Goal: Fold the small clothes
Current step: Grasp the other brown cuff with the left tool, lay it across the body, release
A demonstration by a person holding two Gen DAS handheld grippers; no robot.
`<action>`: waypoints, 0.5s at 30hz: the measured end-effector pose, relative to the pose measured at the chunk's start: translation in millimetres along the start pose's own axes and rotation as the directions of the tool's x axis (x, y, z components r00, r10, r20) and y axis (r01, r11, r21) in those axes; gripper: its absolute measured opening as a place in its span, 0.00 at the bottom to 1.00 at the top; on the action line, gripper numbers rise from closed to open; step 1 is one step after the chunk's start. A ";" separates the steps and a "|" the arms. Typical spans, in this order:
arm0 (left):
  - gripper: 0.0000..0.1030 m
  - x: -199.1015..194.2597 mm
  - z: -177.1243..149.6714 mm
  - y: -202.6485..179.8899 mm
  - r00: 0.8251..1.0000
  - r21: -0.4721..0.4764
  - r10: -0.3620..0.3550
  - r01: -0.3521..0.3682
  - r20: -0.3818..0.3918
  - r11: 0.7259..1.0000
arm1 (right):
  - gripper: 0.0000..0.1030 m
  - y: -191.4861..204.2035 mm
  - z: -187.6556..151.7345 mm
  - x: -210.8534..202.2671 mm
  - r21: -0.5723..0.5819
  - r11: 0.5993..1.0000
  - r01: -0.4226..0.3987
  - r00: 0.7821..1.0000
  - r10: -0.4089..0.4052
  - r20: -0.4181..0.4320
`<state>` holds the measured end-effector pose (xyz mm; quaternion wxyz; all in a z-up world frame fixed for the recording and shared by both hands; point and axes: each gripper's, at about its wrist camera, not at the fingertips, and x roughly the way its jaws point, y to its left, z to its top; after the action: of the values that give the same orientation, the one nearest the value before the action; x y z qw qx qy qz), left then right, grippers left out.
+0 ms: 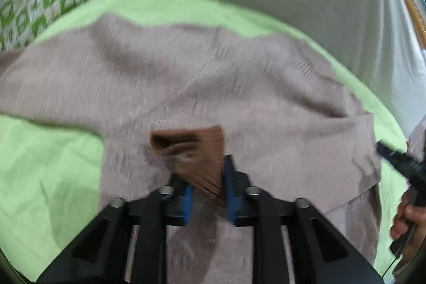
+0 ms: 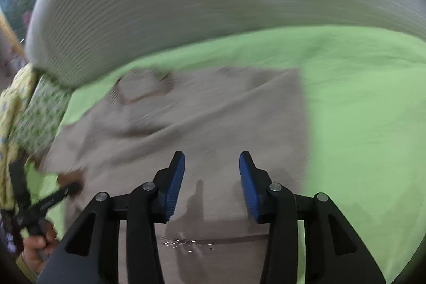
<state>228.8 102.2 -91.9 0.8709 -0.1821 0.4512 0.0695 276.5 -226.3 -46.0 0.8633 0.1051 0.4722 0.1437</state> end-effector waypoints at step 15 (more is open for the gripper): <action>0.57 -27.9 -13.9 91.5 0.994 -0.193 0.110 -0.112 -0.023 0.975 | 0.42 -21.9 -31.1 -9.8 0.070 0.990 0.118 0.992 -0.114 -0.056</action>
<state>175.9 182.6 -100.0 0.8409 -0.2412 0.4570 0.1605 248.4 -248.8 -61.8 0.8533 0.1054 0.5047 0.0783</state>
